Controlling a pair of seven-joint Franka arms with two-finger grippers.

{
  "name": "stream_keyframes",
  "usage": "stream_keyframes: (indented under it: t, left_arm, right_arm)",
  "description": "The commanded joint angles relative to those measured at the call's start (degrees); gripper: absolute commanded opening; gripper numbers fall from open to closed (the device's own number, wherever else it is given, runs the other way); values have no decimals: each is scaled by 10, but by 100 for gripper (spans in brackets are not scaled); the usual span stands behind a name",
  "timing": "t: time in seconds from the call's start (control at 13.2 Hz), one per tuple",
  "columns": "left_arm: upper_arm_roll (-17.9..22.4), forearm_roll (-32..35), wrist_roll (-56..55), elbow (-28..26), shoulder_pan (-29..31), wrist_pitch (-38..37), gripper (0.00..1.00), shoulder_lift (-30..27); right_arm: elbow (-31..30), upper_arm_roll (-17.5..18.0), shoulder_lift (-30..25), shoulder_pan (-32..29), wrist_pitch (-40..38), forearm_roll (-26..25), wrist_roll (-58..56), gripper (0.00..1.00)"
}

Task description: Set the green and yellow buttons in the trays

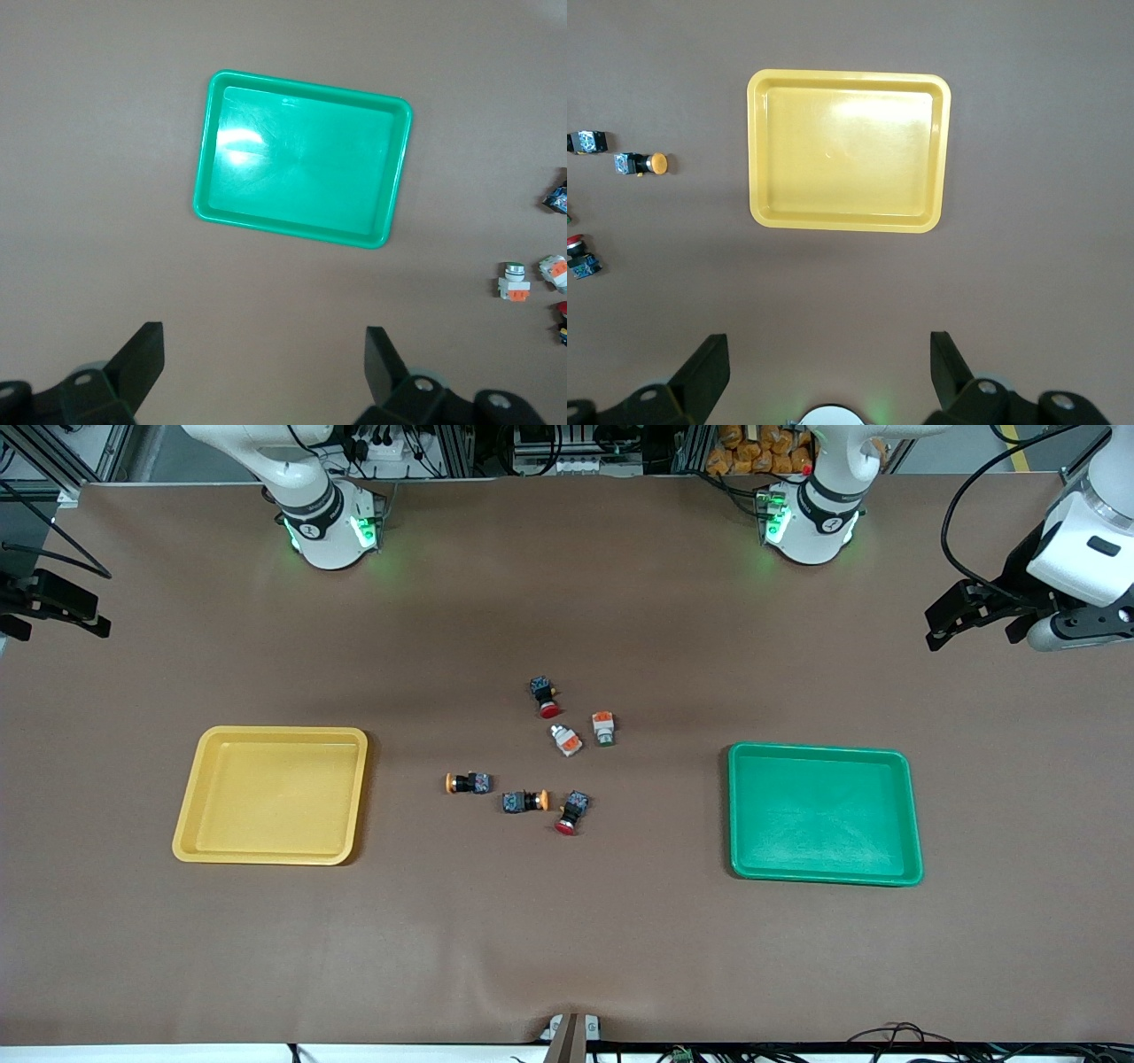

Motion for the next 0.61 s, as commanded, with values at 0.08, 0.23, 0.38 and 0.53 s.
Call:
stream_keyframes:
  t: [0.08,0.23,0.38,0.53]
  left_arm:
    - [6,-6,10,6,-5,-10,100,-1]
    - [6,-6,11,6,-4,-9,100,0]
    - [5,-5,11,5,-1,-13,100,-1]
    - [2,-5,6,6,-4,-18,100,7]
  right_arm:
    - [-12,7,-13,-8,4,-1,-5,100]
    - [-12,7,-13,-9,3,-1,-5,100]
    - [-12,7,-13,-7,6,-1,-5,100]
    - [-11,7,-12,-6,7,1,-5,100]
